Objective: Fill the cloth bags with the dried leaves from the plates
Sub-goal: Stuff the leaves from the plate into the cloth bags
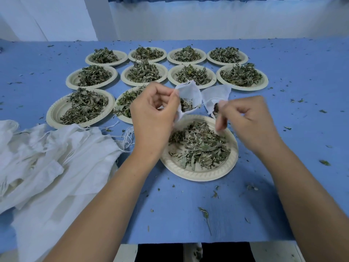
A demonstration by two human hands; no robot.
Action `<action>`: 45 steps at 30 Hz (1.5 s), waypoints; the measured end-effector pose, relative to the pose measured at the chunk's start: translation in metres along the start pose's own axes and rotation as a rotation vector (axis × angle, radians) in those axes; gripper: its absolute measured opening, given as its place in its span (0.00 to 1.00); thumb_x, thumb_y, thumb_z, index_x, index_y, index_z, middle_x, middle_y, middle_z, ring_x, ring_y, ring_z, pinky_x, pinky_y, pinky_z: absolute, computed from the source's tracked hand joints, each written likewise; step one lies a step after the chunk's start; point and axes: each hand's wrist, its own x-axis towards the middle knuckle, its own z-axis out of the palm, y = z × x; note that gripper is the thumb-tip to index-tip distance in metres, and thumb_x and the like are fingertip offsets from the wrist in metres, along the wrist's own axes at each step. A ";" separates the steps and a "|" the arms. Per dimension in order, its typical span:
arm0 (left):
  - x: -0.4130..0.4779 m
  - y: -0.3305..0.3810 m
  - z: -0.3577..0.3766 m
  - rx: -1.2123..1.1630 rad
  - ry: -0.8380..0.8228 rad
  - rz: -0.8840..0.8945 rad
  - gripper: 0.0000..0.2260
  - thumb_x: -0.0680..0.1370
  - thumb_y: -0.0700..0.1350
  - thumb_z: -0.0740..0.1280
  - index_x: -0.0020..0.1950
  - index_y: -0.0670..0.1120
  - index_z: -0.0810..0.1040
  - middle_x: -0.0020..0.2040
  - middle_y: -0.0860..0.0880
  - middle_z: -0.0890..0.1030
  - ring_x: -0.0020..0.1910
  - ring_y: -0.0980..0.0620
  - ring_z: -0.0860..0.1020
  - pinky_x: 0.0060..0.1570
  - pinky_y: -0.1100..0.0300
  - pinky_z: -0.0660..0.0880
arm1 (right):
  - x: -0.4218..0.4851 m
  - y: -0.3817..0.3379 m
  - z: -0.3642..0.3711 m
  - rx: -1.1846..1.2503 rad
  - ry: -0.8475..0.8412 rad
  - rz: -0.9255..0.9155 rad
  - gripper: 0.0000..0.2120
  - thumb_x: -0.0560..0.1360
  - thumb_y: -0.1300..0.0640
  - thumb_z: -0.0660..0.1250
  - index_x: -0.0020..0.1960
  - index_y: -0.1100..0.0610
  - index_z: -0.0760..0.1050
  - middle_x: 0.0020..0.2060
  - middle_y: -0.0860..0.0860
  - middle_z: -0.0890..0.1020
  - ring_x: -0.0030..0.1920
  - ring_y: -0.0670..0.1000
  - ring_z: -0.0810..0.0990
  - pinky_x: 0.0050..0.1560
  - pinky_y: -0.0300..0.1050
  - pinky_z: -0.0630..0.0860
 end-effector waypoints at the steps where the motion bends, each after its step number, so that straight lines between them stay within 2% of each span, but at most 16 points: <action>1: 0.000 0.000 0.000 0.005 -0.005 0.003 0.07 0.78 0.39 0.69 0.40 0.45 0.76 0.29 0.50 0.76 0.23 0.57 0.73 0.26 0.63 0.71 | 0.000 0.000 0.004 -0.048 -0.149 0.086 0.20 0.78 0.55 0.63 0.29 0.54 0.80 0.27 0.49 0.82 0.30 0.50 0.79 0.38 0.42 0.75; 3: -0.001 0.001 0.001 0.009 -0.011 0.002 0.07 0.78 0.39 0.69 0.40 0.45 0.76 0.29 0.50 0.76 0.23 0.57 0.73 0.26 0.63 0.71 | -0.001 0.002 0.012 -0.115 -0.371 0.136 0.15 0.78 0.52 0.64 0.34 0.52 0.82 0.32 0.46 0.84 0.34 0.50 0.82 0.40 0.47 0.77; 5: 0.000 0.000 0.001 -0.001 -0.008 -0.001 0.08 0.78 0.39 0.69 0.40 0.45 0.75 0.29 0.50 0.76 0.23 0.57 0.73 0.26 0.63 0.71 | 0.001 0.002 0.014 -0.119 -0.395 0.089 0.10 0.75 0.51 0.67 0.37 0.50 0.82 0.36 0.45 0.84 0.39 0.58 0.82 0.45 0.56 0.78; 7: 0.000 0.000 0.000 -0.008 0.000 -0.001 0.08 0.78 0.39 0.69 0.39 0.45 0.75 0.28 0.50 0.76 0.23 0.57 0.73 0.25 0.63 0.71 | 0.003 0.002 0.009 -0.077 -0.349 0.030 0.05 0.72 0.52 0.71 0.39 0.52 0.82 0.39 0.47 0.83 0.42 0.58 0.80 0.48 0.57 0.75; 9: 0.000 0.000 0.000 -0.006 0.001 -0.002 0.08 0.78 0.39 0.69 0.39 0.45 0.75 0.28 0.51 0.75 0.24 0.56 0.73 0.25 0.62 0.71 | 0.005 0.002 0.006 -0.105 -0.377 -0.016 0.08 0.68 0.52 0.75 0.46 0.53 0.81 0.45 0.48 0.80 0.47 0.51 0.78 0.51 0.50 0.74; 11: 0.000 0.000 0.001 0.003 -0.012 -0.001 0.08 0.78 0.39 0.69 0.39 0.46 0.76 0.28 0.52 0.76 0.24 0.56 0.73 0.27 0.62 0.71 | 0.004 0.004 0.009 -0.216 -0.520 -0.040 0.18 0.67 0.52 0.77 0.55 0.50 0.79 0.52 0.45 0.77 0.52 0.41 0.73 0.55 0.36 0.71; 13: -0.001 -0.001 0.002 0.005 -0.025 -0.003 0.08 0.77 0.38 0.69 0.39 0.46 0.76 0.28 0.53 0.76 0.24 0.55 0.73 0.27 0.62 0.71 | 0.003 0.006 0.017 -0.340 -0.616 -0.091 0.21 0.68 0.53 0.76 0.59 0.50 0.77 0.54 0.45 0.76 0.55 0.40 0.68 0.59 0.31 0.64; 15: -0.001 -0.002 0.002 0.005 -0.028 -0.002 0.08 0.77 0.38 0.69 0.39 0.46 0.76 0.28 0.53 0.76 0.24 0.56 0.73 0.27 0.62 0.71 | 0.003 0.007 0.022 -0.360 -0.579 -0.138 0.16 0.69 0.57 0.76 0.57 0.54 0.80 0.53 0.49 0.79 0.57 0.46 0.71 0.62 0.39 0.66; 17: -0.001 -0.002 0.002 0.007 -0.026 0.001 0.08 0.77 0.39 0.69 0.39 0.47 0.76 0.28 0.53 0.75 0.24 0.56 0.73 0.27 0.62 0.71 | 0.004 0.006 0.023 -0.333 -0.517 -0.171 0.11 0.69 0.61 0.75 0.52 0.57 0.82 0.48 0.51 0.81 0.54 0.50 0.75 0.59 0.48 0.71; 19: -0.001 -0.002 0.002 0.009 -0.027 0.005 0.08 0.77 0.38 0.69 0.39 0.46 0.76 0.27 0.53 0.75 0.23 0.56 0.73 0.26 0.63 0.71 | 0.003 0.008 0.021 -0.316 -0.479 -0.185 0.09 0.69 0.62 0.76 0.49 0.58 0.83 0.45 0.51 0.82 0.51 0.51 0.77 0.57 0.51 0.73; 25: -0.001 -0.001 0.003 0.023 -0.036 0.009 0.08 0.77 0.39 0.69 0.40 0.47 0.76 0.29 0.53 0.76 0.26 0.55 0.74 0.29 0.61 0.72 | 0.003 0.007 0.021 -0.322 -0.482 -0.188 0.20 0.70 0.52 0.75 0.60 0.51 0.77 0.54 0.43 0.79 0.58 0.41 0.70 0.62 0.36 0.66; 27: -0.001 -0.001 0.003 0.027 -0.039 0.003 0.08 0.77 0.39 0.69 0.40 0.48 0.76 0.28 0.53 0.76 0.25 0.55 0.74 0.28 0.62 0.72 | 0.002 0.008 0.028 -0.385 -0.511 -0.214 0.17 0.71 0.54 0.74 0.59 0.52 0.79 0.51 0.41 0.78 0.56 0.38 0.66 0.62 0.35 0.63; 29: -0.001 -0.002 0.004 0.026 -0.036 0.003 0.08 0.77 0.39 0.69 0.39 0.47 0.76 0.28 0.53 0.76 0.25 0.55 0.74 0.28 0.62 0.71 | 0.002 0.008 0.030 -0.373 -0.499 -0.226 0.12 0.71 0.58 0.74 0.54 0.55 0.82 0.45 0.41 0.78 0.52 0.40 0.68 0.59 0.34 0.64; 33: -0.001 0.000 0.002 0.009 0.018 0.034 0.08 0.78 0.39 0.68 0.40 0.47 0.76 0.28 0.54 0.75 0.23 0.57 0.73 0.26 0.63 0.71 | 0.002 0.006 0.023 -0.125 -0.346 -0.090 0.08 0.68 0.62 0.76 0.47 0.56 0.83 0.41 0.43 0.82 0.46 0.42 0.78 0.53 0.33 0.72; 39: 0.003 0.000 -0.002 0.012 0.097 0.051 0.07 0.77 0.40 0.68 0.41 0.50 0.76 0.32 0.54 0.77 0.28 0.51 0.75 0.31 0.55 0.74 | 0.004 0.004 0.010 0.315 -0.135 0.079 0.08 0.67 0.68 0.74 0.41 0.56 0.81 0.40 0.52 0.85 0.42 0.55 0.84 0.49 0.47 0.81; 45: 0.000 -0.006 0.002 0.117 -0.047 0.020 0.09 0.77 0.39 0.70 0.39 0.50 0.76 0.30 0.50 0.77 0.28 0.48 0.75 0.30 0.55 0.75 | 0.006 0.002 0.004 0.471 -0.008 0.019 0.06 0.64 0.63 0.73 0.41 0.59 0.79 0.37 0.47 0.85 0.41 0.45 0.83 0.46 0.36 0.78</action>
